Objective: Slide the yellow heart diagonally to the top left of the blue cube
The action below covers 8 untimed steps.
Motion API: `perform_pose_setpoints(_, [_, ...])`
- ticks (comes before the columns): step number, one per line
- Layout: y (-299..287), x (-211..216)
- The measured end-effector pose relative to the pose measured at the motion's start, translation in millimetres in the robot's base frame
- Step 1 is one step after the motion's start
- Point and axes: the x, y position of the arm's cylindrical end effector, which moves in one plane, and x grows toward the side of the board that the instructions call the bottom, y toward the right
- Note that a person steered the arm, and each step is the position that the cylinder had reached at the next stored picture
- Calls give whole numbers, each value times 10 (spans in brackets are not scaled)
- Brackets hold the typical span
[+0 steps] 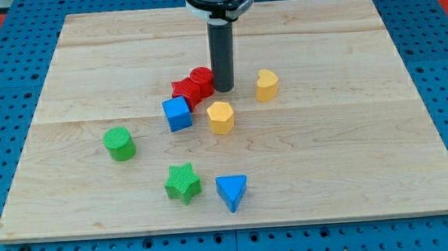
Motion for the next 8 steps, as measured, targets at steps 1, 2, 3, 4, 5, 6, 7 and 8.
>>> perform_pose_setpoints(1, [0, 0])
perform_pose_setpoints(2, [22, 0])
perform_pose_setpoints(3, [52, 6])
perform_pose_setpoints(4, [112, 25])
perform_pose_setpoints(5, [624, 80])
perform_pose_setpoints(6, [805, 433])
perform_pose_setpoints(7, [1136, 498])
perform_pose_setpoints(8, [1140, 293])
